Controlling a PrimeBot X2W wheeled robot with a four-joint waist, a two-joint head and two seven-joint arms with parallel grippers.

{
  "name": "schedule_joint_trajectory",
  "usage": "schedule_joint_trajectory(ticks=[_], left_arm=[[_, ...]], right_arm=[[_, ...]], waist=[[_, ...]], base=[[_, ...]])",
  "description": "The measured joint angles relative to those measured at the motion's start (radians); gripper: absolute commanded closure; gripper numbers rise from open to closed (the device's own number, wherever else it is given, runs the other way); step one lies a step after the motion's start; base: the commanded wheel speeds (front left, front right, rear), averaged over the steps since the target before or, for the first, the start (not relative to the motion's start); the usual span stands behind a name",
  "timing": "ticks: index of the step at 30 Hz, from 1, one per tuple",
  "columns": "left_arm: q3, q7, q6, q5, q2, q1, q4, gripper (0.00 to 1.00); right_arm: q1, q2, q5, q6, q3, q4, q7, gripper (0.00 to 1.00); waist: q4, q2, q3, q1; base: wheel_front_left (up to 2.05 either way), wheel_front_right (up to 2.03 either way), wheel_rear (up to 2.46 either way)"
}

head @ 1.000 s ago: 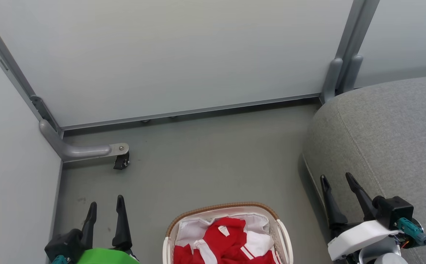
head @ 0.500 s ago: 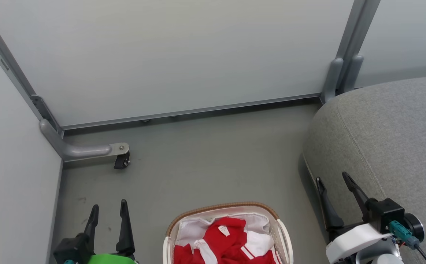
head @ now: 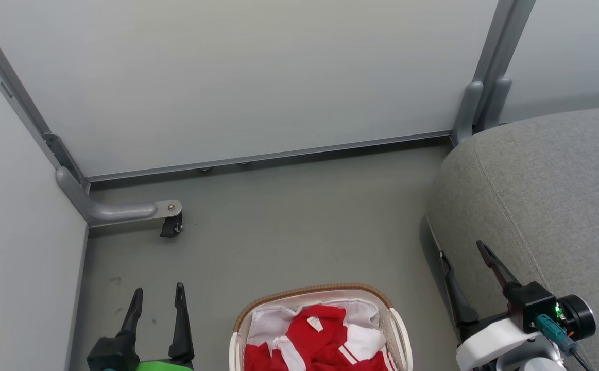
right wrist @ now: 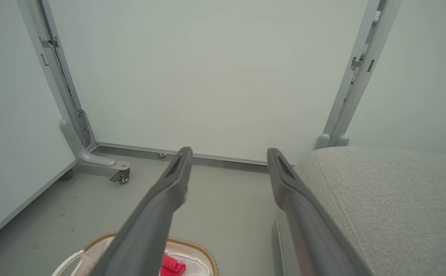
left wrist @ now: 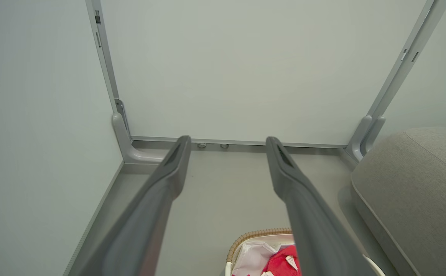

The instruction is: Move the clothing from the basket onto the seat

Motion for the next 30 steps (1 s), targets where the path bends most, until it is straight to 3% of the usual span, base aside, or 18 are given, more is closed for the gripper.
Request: schedule_joint_trajectory(ticks=[20,30], left_arm=[[-0.007,-0.003,0.0,0.002,0.0,0.001,0.002,0.0],[-0.054,-0.004,0.003,-0.012,0.001,-0.028,-0.014,0.0]], right_arm=[[0.0,0.0,-0.004,0.0,0.001,-0.001,-0.001,0.0],[-0.007,0.0,-0.011,0.0,-0.009,-0.013,-0.001,0.0]], waist=[[-0.002,0.0,0.007,0.0],[-0.009,0.0,0.051,0.0]], base=[[0.0,0.0,0.0],[0.0,0.0,0.0]])
